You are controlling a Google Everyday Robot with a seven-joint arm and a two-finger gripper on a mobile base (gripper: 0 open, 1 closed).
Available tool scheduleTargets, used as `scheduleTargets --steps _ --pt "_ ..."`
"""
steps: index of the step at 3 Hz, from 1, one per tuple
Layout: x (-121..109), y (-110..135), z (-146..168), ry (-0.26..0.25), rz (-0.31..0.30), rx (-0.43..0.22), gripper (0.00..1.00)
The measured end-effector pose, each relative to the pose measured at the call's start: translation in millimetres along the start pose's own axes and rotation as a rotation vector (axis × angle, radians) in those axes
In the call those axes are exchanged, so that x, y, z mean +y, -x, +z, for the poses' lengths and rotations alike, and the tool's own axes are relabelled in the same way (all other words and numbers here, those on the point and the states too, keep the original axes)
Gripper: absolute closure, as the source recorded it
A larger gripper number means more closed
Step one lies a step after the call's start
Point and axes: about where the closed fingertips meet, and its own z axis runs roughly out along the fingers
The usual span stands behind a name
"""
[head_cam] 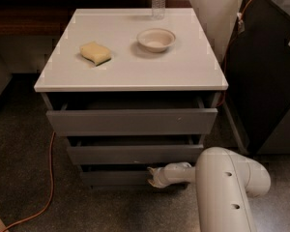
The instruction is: Place sponge into bottom drawer
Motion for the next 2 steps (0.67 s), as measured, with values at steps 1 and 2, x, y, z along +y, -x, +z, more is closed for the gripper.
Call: scheduleTargets --steps 1,2 --pt "-0.4 0.7 -1.6 0.000 0.000 0.000 0.95" --pt "-0.9 1.2 -2.7 0.000 0.000 0.000 1.00"
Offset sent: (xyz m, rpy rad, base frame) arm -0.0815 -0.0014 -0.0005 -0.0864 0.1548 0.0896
